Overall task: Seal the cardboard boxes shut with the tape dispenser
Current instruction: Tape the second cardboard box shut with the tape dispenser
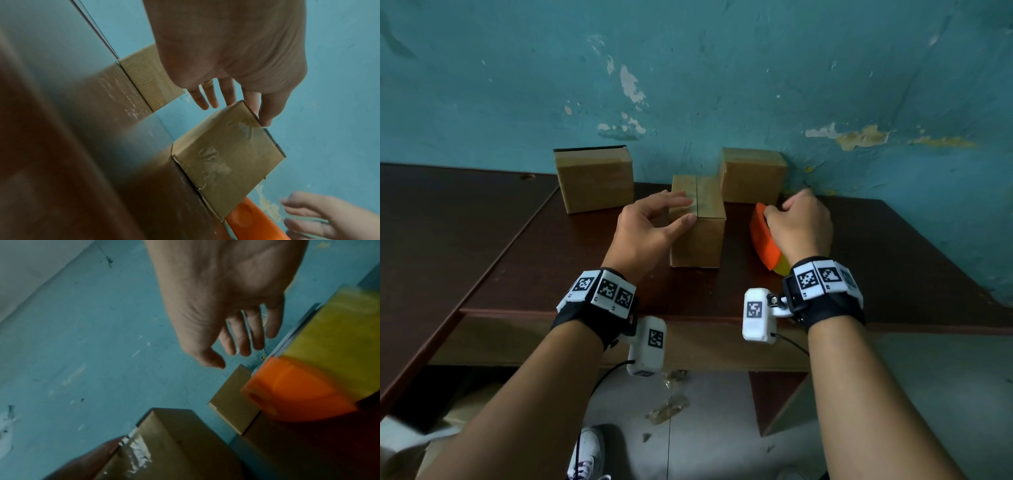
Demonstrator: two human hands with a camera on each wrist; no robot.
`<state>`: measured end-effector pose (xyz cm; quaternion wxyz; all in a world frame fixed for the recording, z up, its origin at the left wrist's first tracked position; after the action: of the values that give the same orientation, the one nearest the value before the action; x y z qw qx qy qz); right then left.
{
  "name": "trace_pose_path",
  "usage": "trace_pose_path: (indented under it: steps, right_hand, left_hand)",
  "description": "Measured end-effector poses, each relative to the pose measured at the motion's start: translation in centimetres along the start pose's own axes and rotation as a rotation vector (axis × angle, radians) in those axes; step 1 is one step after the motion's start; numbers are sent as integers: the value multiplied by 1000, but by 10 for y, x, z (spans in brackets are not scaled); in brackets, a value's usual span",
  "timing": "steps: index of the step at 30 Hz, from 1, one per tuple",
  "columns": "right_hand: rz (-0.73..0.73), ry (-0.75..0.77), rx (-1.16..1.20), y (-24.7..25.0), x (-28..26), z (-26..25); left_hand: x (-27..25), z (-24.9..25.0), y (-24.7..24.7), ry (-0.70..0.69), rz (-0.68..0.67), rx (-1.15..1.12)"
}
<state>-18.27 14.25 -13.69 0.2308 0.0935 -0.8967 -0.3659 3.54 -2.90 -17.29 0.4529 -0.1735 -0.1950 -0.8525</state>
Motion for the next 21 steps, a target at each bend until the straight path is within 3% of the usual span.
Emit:
trace_pose_path:
  steps: [3,12,17,21]
  right_hand:
    - [-35,-56,-156,-7,-2,13]
    - [-219,67,-565,-39,-9,19]
    - [-328,105,-595,-36,-8,15]
    - [-384,113,-457,-23,-6,13]
  left_hand:
    - [1,2,-4,-11,-6,-3]
    - [-1,8,-7,-2,-2,-24]
    - [0,14,-2,7,35,-25]
    - [1,20,2,-8,69,-21]
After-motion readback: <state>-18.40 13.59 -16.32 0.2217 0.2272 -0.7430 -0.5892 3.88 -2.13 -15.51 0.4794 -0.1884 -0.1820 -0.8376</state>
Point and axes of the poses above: each hand's wrist, its own x-axis towards the middle knuckle, its own y-axis out of the back of the hand, z = x × y, the point moved 7 cm from there along x, towards the middle knuckle, and after that the axes turned 5 degrees about z, right-handed, at the moved point
